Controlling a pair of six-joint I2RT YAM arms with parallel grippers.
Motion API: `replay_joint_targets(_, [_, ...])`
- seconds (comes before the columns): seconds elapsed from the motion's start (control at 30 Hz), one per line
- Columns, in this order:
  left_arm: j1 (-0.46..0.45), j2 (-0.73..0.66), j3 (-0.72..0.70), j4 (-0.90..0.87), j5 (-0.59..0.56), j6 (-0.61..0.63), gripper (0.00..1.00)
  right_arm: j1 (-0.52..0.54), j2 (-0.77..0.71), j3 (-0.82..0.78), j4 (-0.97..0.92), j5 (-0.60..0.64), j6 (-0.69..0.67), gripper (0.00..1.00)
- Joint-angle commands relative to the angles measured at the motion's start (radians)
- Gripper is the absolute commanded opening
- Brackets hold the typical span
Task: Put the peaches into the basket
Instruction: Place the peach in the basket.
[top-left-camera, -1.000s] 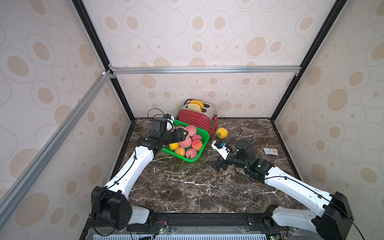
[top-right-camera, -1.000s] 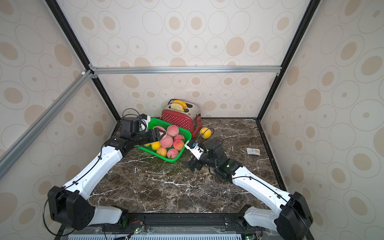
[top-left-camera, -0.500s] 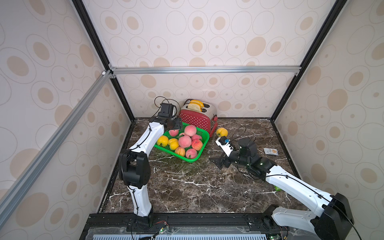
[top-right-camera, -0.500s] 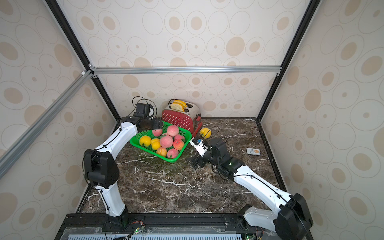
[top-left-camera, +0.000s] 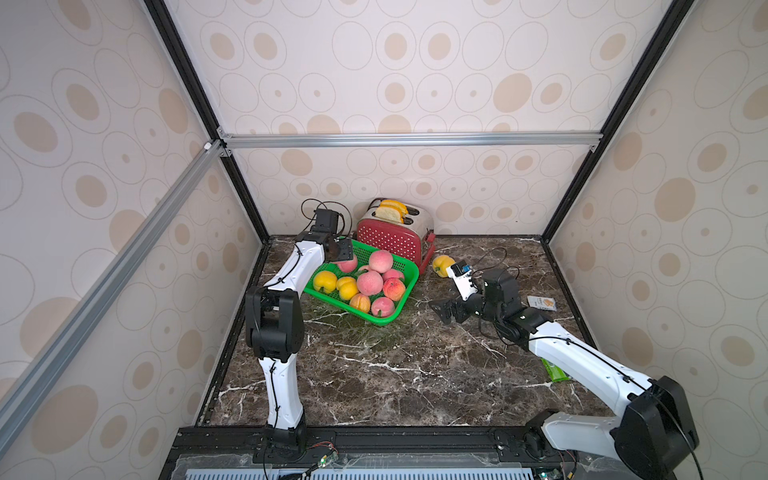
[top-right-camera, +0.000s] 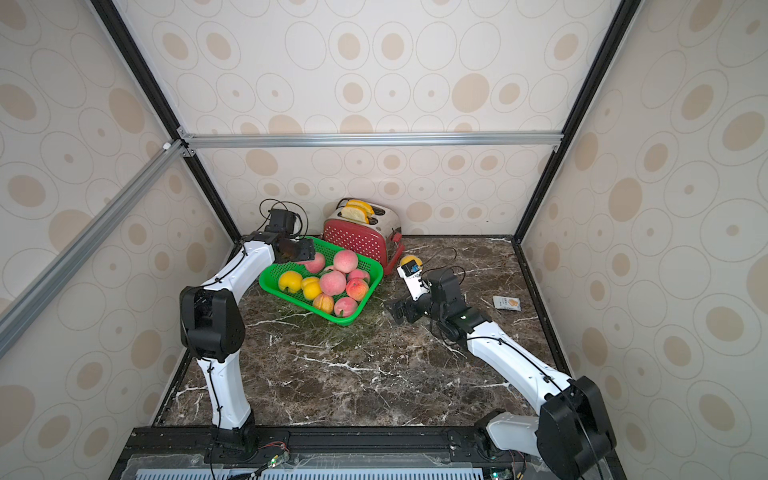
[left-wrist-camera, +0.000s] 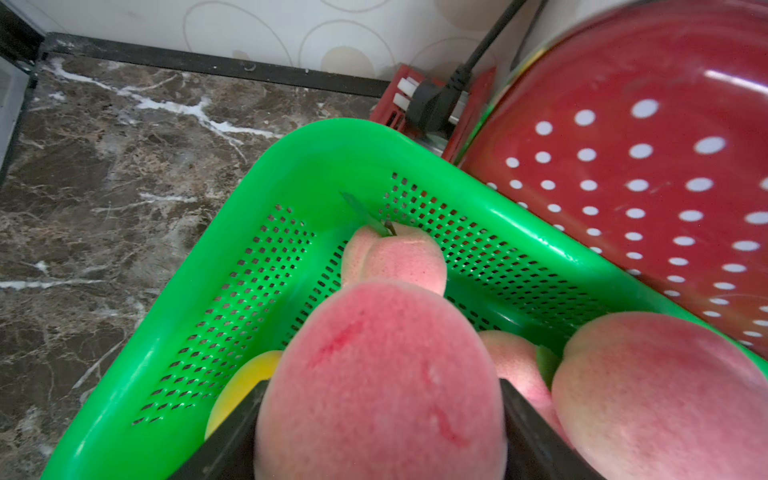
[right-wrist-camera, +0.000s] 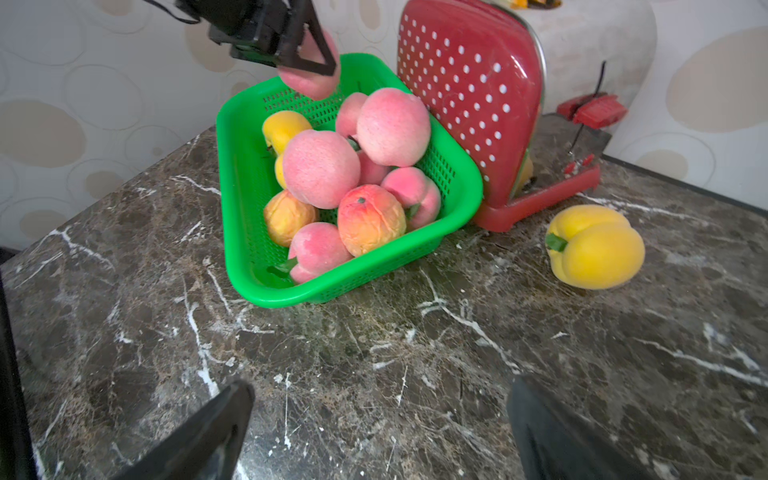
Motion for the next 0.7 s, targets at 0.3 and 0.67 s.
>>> replay_joint_targets(0.3, [0.024, 0.095, 0.028, -0.012, 0.009, 0.042, 0.76, -0.035, -0.023, 0.058, -0.04, 0.023, -0.002, 1.0])
replay_joint_targets(0.67, [0.039, 0.095, 0.004, -0.013, 0.012, 0.058, 0.87, -0.133, 0.031, 0.084, -0.051, 0.046, 0.013, 1.0])
